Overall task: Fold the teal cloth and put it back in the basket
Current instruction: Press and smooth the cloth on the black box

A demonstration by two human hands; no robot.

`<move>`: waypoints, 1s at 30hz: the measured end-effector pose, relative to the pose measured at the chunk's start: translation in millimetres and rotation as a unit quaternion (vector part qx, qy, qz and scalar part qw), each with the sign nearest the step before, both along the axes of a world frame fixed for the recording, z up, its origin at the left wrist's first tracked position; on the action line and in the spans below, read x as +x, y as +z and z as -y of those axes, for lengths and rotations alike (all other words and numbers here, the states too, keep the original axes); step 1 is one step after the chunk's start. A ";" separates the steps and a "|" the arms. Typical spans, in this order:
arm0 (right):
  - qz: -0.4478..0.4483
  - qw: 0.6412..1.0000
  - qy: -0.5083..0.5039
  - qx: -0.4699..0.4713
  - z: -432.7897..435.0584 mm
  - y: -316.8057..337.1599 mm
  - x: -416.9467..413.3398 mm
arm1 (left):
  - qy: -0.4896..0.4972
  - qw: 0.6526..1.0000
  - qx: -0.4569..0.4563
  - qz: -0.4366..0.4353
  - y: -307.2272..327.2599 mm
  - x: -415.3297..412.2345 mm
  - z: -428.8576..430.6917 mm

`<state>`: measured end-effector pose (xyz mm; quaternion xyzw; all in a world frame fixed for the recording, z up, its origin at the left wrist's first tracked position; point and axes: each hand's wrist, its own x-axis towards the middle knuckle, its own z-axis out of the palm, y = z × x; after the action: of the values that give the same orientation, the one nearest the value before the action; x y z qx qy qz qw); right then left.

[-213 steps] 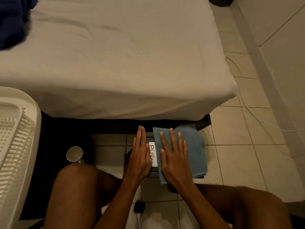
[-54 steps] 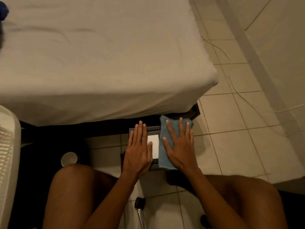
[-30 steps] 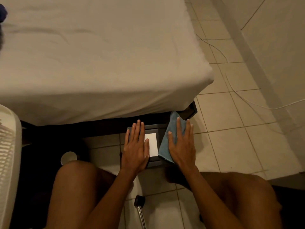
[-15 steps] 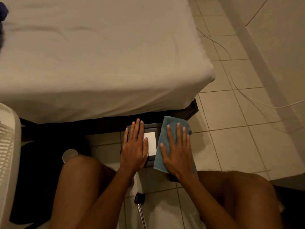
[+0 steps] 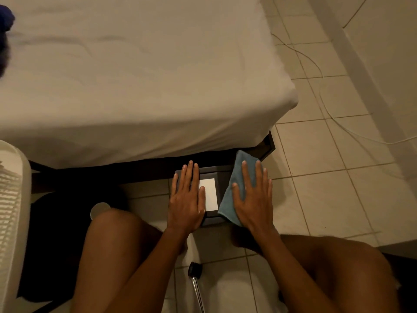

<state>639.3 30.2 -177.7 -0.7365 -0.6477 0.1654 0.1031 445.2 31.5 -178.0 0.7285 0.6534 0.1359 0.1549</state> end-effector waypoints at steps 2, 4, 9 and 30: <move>0.009 0.999 -0.034 -0.003 15.3 2.2 -13.4 | 0.000 1.000 0.000 0.001 -0.6 -0.7 -0.4; 0.043 0.999 -0.018 0.013 39.2 3.6 -31.7 | 0.000 1.000 -0.003 0.005 -1.9 -1.4 0.5; 0.018 0.999 0.016 0.033 15.8 1.6 -6.7 | 0.006 1.000 -0.001 0.010 -1.8 0.1 -1.5; -0.008 0.998 0.052 0.015 -2.5 -2.9 -21.6 | 0.003 1.000 -0.007 0.012 -4.1 -1.8 -1.7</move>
<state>617.7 32.8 -180.6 -0.6989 -0.6868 0.1665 0.1103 443.5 33.2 -182.1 0.7235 0.6548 0.1403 0.1675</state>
